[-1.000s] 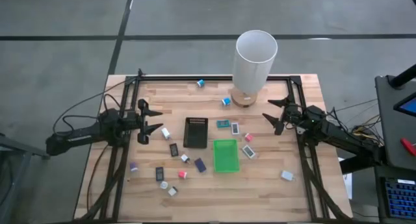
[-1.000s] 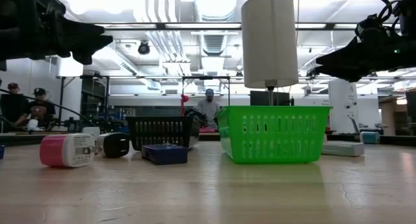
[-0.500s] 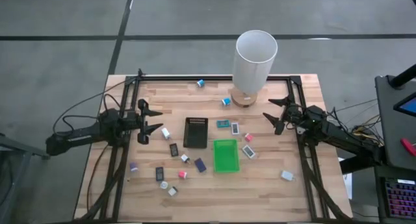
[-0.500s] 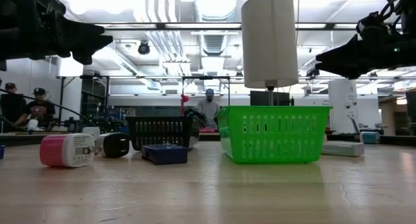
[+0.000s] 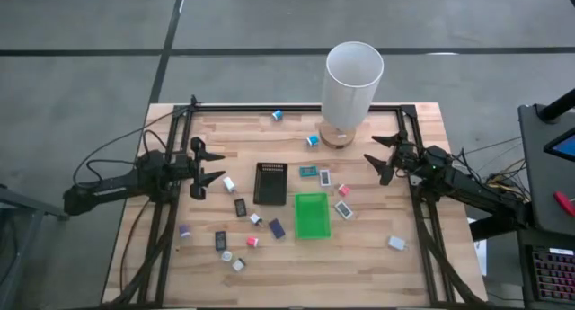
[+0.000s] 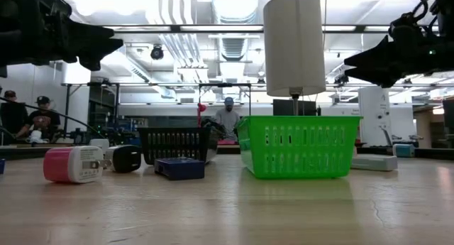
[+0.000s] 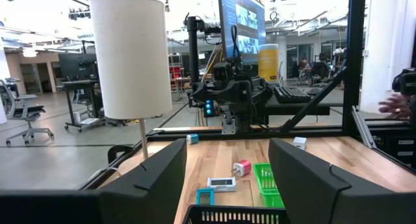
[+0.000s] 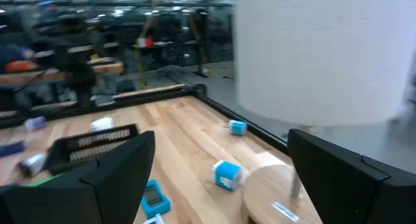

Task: Pick & Place Office items
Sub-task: Put the bottom right blue charger adapter into the green bin

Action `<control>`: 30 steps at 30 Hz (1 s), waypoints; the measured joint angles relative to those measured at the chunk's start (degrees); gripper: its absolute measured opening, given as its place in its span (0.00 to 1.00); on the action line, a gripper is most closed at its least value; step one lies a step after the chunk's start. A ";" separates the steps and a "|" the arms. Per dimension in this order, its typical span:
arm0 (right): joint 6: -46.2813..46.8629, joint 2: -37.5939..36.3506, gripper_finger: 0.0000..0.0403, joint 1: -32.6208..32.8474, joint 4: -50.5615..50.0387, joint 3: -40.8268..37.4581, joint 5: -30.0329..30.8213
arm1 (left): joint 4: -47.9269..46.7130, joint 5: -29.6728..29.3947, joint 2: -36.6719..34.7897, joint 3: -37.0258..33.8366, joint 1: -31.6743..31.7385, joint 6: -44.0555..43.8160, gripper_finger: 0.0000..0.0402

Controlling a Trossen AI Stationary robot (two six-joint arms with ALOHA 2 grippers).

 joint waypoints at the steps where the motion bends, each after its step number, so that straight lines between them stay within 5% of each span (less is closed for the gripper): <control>1: 1.18 0.14 0.86 0.00 -1.19 0.73 0.83 | 0.00 0.02 0.02 0.00 -0.02 0.02 0.56; 8: 8.98 2.11 0.86 0.02 -19.09 8.75 2.88 | 0.00 0.00 0.00 0.00 0.00 0.01 0.56; 21: 39.90 13.69 0.87 0.02 -37.95 23.76 18.42 | 0.00 0.00 0.02 0.00 0.00 0.02 0.56; 30: 32.52 27.06 0.85 0.01 -49.68 36.87 21.05 | 0.00 -5.84 0.01 0.01 0.02 0.02 0.56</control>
